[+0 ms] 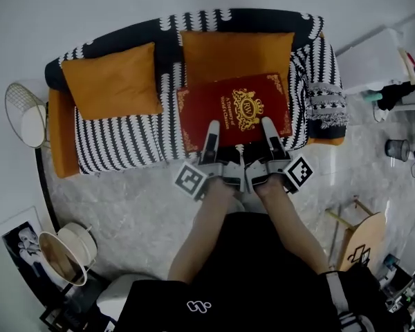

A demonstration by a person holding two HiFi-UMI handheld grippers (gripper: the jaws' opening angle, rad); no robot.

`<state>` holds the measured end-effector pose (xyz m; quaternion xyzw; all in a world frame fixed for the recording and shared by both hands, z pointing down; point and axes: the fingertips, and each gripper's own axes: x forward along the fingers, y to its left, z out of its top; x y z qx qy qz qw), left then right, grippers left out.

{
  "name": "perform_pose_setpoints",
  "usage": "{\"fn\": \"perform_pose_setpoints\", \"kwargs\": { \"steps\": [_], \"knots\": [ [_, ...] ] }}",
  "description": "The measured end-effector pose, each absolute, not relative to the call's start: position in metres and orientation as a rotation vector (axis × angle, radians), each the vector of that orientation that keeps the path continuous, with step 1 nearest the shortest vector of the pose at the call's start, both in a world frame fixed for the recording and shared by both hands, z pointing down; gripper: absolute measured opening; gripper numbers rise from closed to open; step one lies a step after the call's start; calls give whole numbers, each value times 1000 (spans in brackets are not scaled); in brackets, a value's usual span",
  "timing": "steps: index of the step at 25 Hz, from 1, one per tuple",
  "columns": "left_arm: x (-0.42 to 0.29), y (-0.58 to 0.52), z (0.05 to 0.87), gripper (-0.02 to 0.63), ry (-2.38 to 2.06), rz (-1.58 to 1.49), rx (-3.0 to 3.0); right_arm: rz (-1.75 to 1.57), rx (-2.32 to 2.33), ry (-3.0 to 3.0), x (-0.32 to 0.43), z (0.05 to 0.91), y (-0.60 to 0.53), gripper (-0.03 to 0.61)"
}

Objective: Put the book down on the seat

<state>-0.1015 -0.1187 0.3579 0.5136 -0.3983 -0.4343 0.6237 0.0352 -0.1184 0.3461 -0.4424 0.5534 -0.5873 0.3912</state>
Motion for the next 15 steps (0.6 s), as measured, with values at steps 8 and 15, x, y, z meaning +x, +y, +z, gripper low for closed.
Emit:
{"fn": "perform_pose_setpoints", "kwargs": {
  "steps": [8,15],
  "knots": [
    [-98,-104,404,236,-958,-937,1124,-1565,-1177,1361,39,391,-105,250],
    [-91,-102,453,236,-966,-871,1098,-1604,-1215,1305,46,443,-99,250]
  ]
}}
